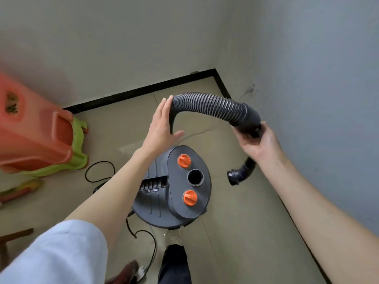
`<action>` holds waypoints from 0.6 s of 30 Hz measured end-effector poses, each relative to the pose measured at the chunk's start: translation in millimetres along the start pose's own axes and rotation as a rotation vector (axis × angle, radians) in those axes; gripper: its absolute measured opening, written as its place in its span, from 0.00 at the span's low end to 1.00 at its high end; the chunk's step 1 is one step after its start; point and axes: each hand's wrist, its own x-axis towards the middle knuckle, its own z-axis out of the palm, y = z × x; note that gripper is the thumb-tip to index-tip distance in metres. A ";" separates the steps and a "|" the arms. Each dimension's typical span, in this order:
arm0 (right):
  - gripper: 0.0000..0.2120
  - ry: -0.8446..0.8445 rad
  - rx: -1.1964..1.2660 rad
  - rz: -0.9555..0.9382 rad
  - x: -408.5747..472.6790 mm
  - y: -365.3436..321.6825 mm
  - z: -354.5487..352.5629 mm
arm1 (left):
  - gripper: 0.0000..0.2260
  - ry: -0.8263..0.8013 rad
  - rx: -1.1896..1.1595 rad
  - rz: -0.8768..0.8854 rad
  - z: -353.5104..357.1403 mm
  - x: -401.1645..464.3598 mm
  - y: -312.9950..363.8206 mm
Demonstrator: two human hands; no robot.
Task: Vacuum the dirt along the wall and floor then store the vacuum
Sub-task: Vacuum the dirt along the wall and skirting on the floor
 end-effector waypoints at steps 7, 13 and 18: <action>0.16 -0.061 -0.077 0.061 14.6 5.3 15.7 | 0.20 -0.099 0.020 0.085 -46.4 27.7 -8.6; 0.18 -0.118 -0.121 0.049 -6.8 7.9 32.8 | 0.20 0.024 0.346 0.246 -67.0 -12.3 -11.4; 0.20 -0.241 -0.134 0.076 -50.4 21.7 50.1 | 0.23 0.143 0.555 0.328 -88.0 -58.7 23.2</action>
